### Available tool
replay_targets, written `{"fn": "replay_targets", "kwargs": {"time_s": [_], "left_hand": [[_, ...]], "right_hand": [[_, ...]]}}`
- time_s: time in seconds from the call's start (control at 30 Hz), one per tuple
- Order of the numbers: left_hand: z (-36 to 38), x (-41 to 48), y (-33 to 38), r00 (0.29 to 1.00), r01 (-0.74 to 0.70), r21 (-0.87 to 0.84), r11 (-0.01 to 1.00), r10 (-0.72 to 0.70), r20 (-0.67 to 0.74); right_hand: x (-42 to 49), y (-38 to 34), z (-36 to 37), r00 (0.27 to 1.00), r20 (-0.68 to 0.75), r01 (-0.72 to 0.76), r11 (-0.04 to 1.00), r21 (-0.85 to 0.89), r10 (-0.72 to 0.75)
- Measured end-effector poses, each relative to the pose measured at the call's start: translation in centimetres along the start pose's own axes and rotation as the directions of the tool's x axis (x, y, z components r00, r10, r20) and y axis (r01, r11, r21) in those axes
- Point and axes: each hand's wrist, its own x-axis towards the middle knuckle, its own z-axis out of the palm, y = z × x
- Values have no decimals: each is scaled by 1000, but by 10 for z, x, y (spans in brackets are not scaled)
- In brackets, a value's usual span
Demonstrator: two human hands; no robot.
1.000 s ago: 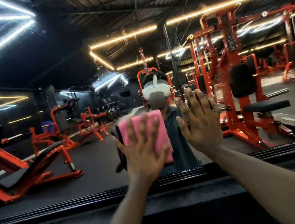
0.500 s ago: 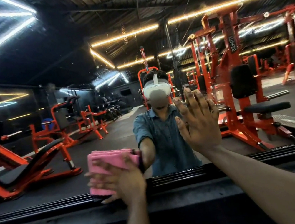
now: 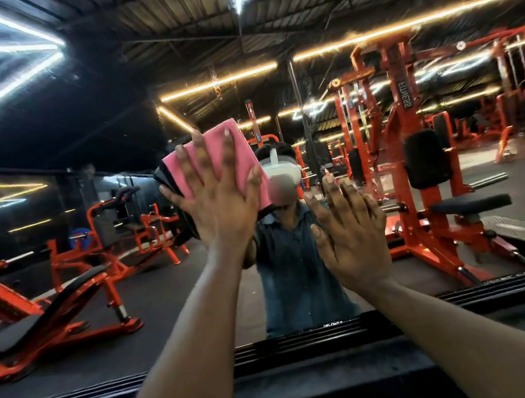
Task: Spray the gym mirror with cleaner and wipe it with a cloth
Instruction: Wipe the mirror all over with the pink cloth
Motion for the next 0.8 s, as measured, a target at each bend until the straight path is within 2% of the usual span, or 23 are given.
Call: {"fn": "replay_targets", "kwargs": {"time_s": [0.1,0.2,0.27,0.3,0.33,0.37,0.4,0.43,0.5,0.53,0.57,0.6,0.63,0.67,0.7,0.73,0.77,0.8], "left_hand": [[12,-48,10,1000,-11,60,998,11,9],[21,-90,2,959,-277,95,956,270,87],[14,-62,-20,871,-489,126,863,474,127],[8,-37,-34,839,-544,179,820,528,133],[2,-12,-48,847,-531,229,816,520,111],[-5,11,-61,897,-437,240,867,438,51],[-13,31,-73,958,-270,215,939,284,-39],[-17,44,-79,988,-58,147,987,77,-132],[-17,58,-68,931,291,10,957,-280,-236],[-17,62,-52,896,375,-12,927,-366,-252],[-17,67,-34,892,382,-5,924,-370,-259],[-16,70,-16,925,302,29,953,-285,-250],[-15,73,-1,973,123,90,988,-103,-204],[-14,77,10,982,-125,164,979,146,-124],[-15,83,18,926,-360,208,909,375,-35],[-19,95,20,849,-523,215,825,527,44],[-25,109,19,802,-595,214,775,591,90],[-29,124,14,807,-587,216,780,585,79]], "right_hand": [[-2,0,1,1000,5,-11,1000,9,11],[-2,1,2,1000,8,0,1000,20,0],[-2,0,2,1000,-8,2,999,34,-1],[-1,0,3,1000,-17,2,999,40,-1],[-1,0,2,1000,-23,4,999,43,-3],[-2,0,2,1000,-23,7,999,44,-6],[-2,0,1,1000,-21,11,999,41,-10],[-2,0,1,1000,-19,13,999,34,-12],[-2,-2,1,1000,-19,9,1000,25,-9],[-2,-2,2,1000,-17,6,1000,29,-6],[-1,-2,2,1000,-16,4,999,37,-3],[-1,-2,2,1000,-9,1,999,45,-1],[-2,-1,2,1000,-2,2,999,50,-2],[-2,-1,2,1000,2,2,999,54,-2],[-2,-1,2,1000,2,-2,998,58,2],[-2,0,2,1000,0,-8,998,58,8],[-2,1,3,1000,-2,-15,998,63,15],[-2,1,3,1000,-5,-18,997,71,19]]}}
